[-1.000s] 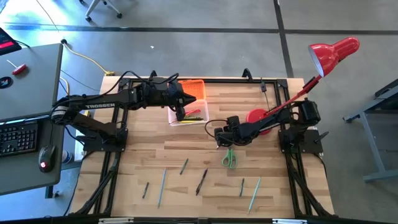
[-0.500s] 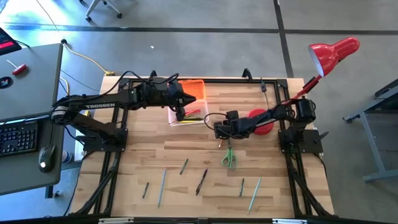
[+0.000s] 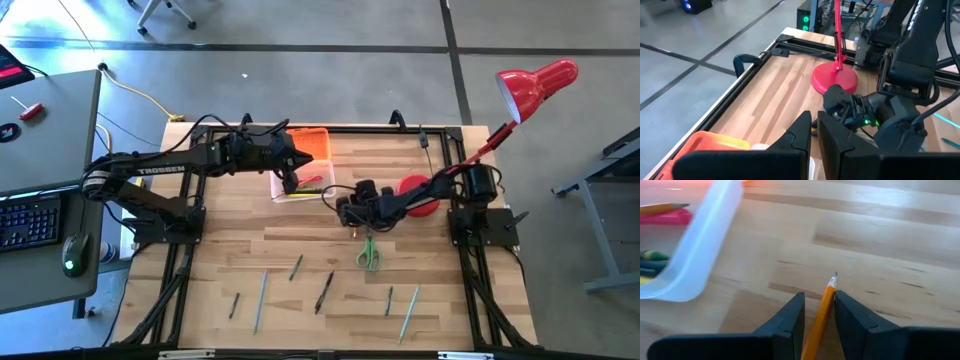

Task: Pick & place school supplies into a supply box
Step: Put the orange pencil into the orange supply box

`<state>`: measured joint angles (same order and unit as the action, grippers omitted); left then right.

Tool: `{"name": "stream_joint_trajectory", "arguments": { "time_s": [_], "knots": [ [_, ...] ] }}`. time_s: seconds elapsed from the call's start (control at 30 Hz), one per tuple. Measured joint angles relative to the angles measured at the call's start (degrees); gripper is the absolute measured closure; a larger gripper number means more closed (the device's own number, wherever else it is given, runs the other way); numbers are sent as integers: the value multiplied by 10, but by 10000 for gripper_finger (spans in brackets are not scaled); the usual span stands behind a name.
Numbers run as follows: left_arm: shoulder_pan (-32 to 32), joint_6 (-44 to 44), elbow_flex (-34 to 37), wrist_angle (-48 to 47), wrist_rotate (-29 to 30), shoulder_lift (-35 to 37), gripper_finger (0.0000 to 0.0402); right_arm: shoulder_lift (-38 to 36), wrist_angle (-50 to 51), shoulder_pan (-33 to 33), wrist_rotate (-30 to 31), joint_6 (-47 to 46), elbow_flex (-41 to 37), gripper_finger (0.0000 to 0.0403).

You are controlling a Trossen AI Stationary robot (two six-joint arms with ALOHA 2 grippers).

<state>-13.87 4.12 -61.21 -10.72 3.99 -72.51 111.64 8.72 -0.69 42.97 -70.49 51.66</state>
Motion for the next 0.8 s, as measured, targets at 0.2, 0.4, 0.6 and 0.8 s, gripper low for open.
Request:
{"name": "stream_joint_trajectory", "arguments": {
  "time_s": [0.2,0.4,0.6,0.8],
  "knots": [
    [0,0,0,1,0,0,341,0,-21,0,-22,47,1,321],
    [0,6,0,1,1,0,341,2,-38,-4,-25,68,1,321],
    [0,9,0,1,2,0,342,34,-50,-26,8,79,2,321],
    [0,9,0,1,2,0,342,66,-70,-60,80,51,1,321]
  ]
}}
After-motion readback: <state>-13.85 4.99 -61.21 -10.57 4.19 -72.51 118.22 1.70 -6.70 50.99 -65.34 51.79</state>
